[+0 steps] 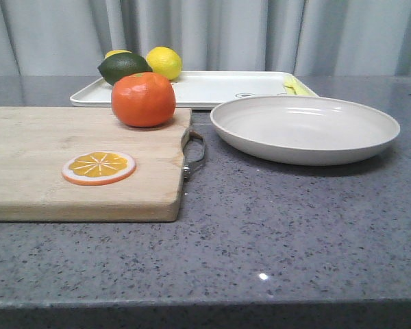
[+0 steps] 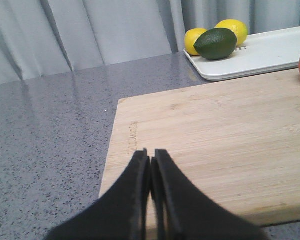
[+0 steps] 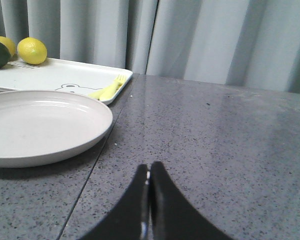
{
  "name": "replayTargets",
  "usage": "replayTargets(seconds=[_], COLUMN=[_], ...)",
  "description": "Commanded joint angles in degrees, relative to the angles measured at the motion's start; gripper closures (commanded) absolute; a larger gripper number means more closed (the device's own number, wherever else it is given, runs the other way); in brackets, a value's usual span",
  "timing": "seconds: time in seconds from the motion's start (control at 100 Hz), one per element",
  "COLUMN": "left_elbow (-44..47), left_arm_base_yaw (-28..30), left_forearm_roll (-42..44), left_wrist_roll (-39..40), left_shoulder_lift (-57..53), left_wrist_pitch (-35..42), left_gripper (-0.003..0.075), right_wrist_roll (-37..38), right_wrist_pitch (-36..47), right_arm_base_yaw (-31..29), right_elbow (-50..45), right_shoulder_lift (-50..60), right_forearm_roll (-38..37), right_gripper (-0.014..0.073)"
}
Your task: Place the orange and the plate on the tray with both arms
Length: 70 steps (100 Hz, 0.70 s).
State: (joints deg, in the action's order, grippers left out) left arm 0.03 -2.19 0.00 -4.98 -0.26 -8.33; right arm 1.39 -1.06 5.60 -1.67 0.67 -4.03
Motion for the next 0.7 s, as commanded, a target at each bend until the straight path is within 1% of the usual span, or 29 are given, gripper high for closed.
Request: replayTargets(seconds=[0.0, 0.48, 0.69], left_elbow=[0.5, 0.5, 0.5], left_arm_base_yaw=[0.1, 0.1, 0.1], left_forearm_roll=[0.0, 0.0, -1.4], left_wrist_roll=[0.1, 0.1, 0.1], left_shoulder_lift=[-1.9, -1.9, -1.9], left_wrist_pitch=[4.1, 4.1, 4.6], left_gripper=[0.074, 0.0741, 0.074], right_wrist_roll=[0.0, 0.0, 0.0], right_wrist_pitch=[4.8, 4.8, 5.2], right_arm_base_yaw=[-0.4, -0.4, -0.4], right_elbow=[1.3, 1.3, 1.3], right_shoulder_lift=[0.6, 0.6, 0.6], right_forearm_roll=[-0.2, -0.2, -0.2], right_gripper=[0.0662, 0.0662, 0.0662])
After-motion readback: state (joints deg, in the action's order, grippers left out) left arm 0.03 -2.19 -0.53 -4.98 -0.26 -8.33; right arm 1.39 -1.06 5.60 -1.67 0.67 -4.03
